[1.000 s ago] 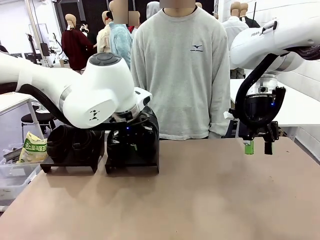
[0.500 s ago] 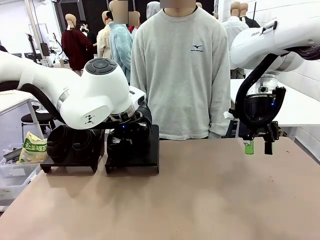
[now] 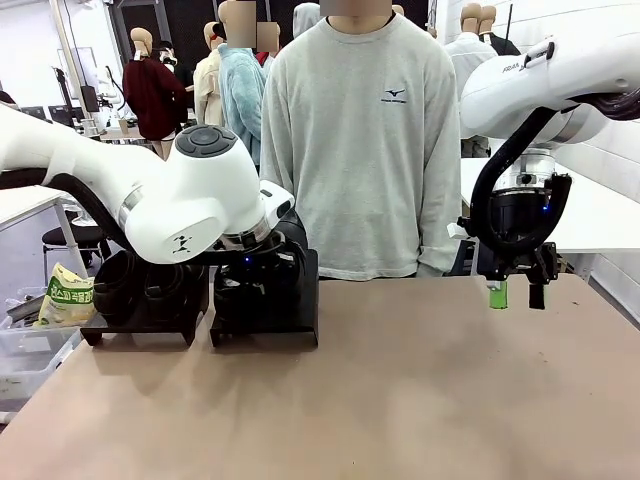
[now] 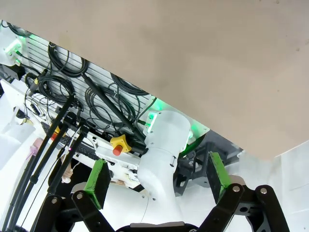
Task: Organize the shoes by placing them on the stand.
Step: Place the Shoe from the middle of the table onto the Shoes Stand.
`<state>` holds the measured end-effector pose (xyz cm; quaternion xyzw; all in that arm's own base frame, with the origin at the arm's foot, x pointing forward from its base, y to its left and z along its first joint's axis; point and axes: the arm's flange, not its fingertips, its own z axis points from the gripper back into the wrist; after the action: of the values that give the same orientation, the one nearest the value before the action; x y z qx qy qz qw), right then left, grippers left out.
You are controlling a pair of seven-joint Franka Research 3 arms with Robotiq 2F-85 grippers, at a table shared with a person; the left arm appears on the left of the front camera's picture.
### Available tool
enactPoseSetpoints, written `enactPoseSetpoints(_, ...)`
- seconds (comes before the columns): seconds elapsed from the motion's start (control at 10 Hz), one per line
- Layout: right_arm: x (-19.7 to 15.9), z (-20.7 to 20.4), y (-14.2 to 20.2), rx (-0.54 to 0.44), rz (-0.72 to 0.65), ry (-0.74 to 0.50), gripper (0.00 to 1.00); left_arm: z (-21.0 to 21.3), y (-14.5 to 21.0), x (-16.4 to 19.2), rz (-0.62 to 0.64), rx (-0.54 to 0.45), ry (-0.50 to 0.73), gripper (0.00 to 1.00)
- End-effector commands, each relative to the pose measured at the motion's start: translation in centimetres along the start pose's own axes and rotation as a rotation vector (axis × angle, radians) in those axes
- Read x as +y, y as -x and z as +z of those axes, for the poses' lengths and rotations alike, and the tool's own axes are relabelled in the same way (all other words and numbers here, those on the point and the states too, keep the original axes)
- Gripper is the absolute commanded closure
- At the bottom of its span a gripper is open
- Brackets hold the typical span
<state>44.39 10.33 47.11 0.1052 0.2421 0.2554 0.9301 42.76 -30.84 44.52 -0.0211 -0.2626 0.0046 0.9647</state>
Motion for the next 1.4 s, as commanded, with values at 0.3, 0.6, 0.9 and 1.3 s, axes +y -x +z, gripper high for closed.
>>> enactPoseSetpoints(0.3,0.0,0.1,0.0,0.0,0.0,0.002,0.0,-3.0,-3.4,-0.1,-0.1,-0.026,-0.048,1.0)
enactPoseSetpoints(0.6,0.0,0.1,0.0,0.0,0.0,0.002,0.0,-3.7,-4.0,0.4,-0.072,0.016,-0.086,1.0)
enactPoseSetpoints(0.9,0.0,0.1,0.0,0.0,0.0,0.002,0.0,-4.1,-4.1,0.6,-0.077,0.047,-0.099,1.0)
enactPoseSetpoints(1.3,0.0,0.1,0.0,0.0,0.0,0.002,0.0,-5.5,-3.8,0.2,-0.029,0.074,-0.066,1.0)
